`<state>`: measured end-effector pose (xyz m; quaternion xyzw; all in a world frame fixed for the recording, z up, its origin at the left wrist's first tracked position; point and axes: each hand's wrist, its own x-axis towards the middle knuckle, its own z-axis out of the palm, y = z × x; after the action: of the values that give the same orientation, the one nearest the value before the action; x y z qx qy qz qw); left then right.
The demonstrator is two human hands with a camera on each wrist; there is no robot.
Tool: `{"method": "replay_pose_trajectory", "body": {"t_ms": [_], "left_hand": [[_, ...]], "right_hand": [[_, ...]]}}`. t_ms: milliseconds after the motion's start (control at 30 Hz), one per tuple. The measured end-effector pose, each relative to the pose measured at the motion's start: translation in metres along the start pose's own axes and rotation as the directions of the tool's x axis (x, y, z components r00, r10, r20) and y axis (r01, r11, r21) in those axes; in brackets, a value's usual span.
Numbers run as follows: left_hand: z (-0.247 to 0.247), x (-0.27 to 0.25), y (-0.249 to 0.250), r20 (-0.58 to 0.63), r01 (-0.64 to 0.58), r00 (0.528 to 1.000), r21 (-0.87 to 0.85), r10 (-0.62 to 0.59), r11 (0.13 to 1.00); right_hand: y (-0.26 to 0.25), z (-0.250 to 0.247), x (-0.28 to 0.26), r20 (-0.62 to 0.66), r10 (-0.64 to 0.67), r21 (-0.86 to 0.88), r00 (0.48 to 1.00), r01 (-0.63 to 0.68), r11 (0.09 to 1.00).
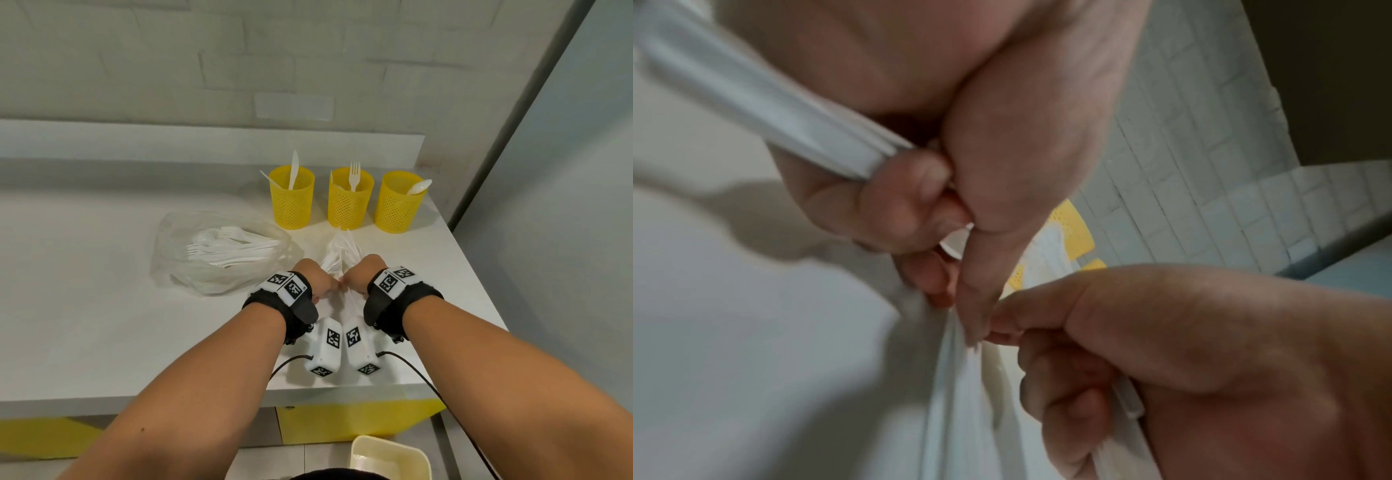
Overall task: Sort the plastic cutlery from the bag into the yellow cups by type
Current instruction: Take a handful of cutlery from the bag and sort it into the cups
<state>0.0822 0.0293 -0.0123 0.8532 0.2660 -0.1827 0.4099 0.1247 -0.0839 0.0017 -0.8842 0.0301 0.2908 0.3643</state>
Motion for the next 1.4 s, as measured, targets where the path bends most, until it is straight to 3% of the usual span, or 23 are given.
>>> {"method": "replay_pose_trajectory", "body": {"t_ms": [233, 300, 433, 767, 900, 1067, 1300, 1400], "left_hand": [[-0.009, -0.009, 0.01, 0.082, -0.084, 0.994, 0.147, 0.072, 0.986], [-0.015, -0.009, 0.007, 0.079, -0.091, 0.993, 0.085, 0.084, 0.992], [-0.022, -0.003, 0.0, 0.111, -0.062, 0.99, -0.215, 0.088, 0.975], [-0.036, 0.002, -0.006, 0.1, -0.079, 0.986, -0.436, 0.136, 0.896], [-0.038, -0.002, -0.011, 0.111, -0.1, 0.98, -0.447, 0.165, 0.889], [-0.047, -0.001, -0.02, 0.049, -0.098, 0.989, -0.495, 0.14, 0.864], [-0.054, -0.004, -0.034, -0.012, -0.111, 0.993, -0.488, 0.12, 0.866], [-0.06, -0.009, -0.036, -0.031, -0.103, 0.994, -0.505, 0.101, 0.857]], "right_hand": [[0.008, -0.008, 0.004, 0.096, 0.005, 0.095, 0.995, -0.014, 0.995], [0.006, -0.008, 0.004, 0.117, 0.017, 0.093, 0.993, -0.028, 0.995], [-0.002, -0.007, 0.006, 0.124, -0.009, 0.136, 0.992, -0.008, 0.991], [-0.012, -0.021, 0.006, 0.164, -0.102, 0.17, 0.981, 0.073, 0.983], [-0.006, -0.024, 0.01, 0.128, -0.08, 0.101, 0.988, 0.067, 0.993], [-0.003, -0.016, 0.011, 0.048, -0.171, -0.11, 0.984, 0.175, 0.978], [-0.009, 0.0, 0.007, -0.077, -0.137, -0.356, 0.988, 0.101, 0.929], [-0.011, 0.0, 0.008, -0.038, -0.116, -0.367, 0.992, 0.094, 0.925]]}}
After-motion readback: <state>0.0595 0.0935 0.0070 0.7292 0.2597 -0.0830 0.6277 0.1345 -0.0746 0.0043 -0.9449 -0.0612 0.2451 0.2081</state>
